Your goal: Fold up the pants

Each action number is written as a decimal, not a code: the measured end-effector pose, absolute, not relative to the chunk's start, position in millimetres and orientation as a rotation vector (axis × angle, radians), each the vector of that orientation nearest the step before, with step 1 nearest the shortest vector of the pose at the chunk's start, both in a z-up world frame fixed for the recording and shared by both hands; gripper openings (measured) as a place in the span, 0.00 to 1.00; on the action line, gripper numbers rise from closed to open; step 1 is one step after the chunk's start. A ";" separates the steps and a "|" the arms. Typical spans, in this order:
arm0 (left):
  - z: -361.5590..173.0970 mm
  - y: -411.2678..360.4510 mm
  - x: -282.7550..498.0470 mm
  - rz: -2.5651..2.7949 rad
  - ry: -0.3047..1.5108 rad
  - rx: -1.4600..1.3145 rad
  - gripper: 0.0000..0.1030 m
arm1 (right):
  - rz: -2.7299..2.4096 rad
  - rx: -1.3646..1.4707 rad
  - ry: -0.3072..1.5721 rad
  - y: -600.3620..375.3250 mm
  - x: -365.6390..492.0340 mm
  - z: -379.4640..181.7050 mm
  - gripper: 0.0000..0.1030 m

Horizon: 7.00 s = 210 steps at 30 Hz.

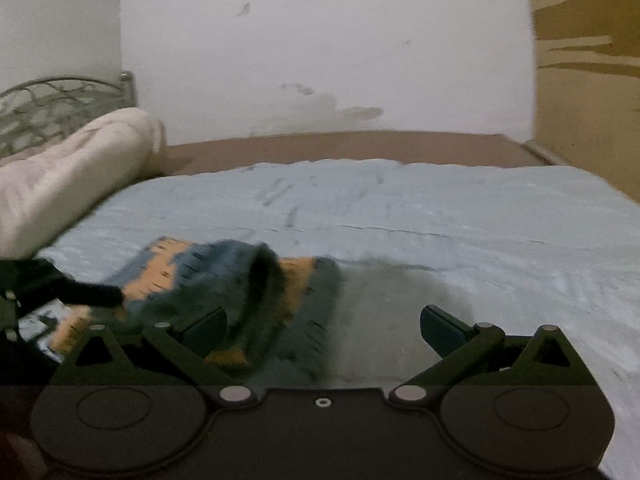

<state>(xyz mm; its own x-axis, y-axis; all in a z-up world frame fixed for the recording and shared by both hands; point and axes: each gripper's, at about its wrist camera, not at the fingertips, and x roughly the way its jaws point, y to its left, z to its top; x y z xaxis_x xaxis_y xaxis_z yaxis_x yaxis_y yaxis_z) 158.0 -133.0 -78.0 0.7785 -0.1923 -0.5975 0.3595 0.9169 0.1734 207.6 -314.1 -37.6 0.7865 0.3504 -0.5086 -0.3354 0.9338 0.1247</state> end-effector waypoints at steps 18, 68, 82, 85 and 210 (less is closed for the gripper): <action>-76.4 -136.3 169.6 -0.409 0.665 0.269 0.07 | 0.491 0.213 0.697 -293.3 278.9 -42.4 0.33; -67.7 -126.3 169.7 -0.470 0.733 0.098 0.39 | 0.363 0.276 0.692 -323.7 248.8 -34.0 0.21; -22.5 -69.2 152.5 -0.199 0.661 -0.039 1.00 | 0.281 0.231 0.603 -312.1 214.8 -6.3 0.99; -16.9 -58.6 147.8 -0.168 0.643 -0.052 1.00 | 0.273 0.213 0.576 -307.0 205.4 0.8 0.99; -93.4 7.3 232.8 -0.164 0.850 -0.190 1.00 | 0.426 0.351 0.792 -310.1 257.1 -68.8 0.99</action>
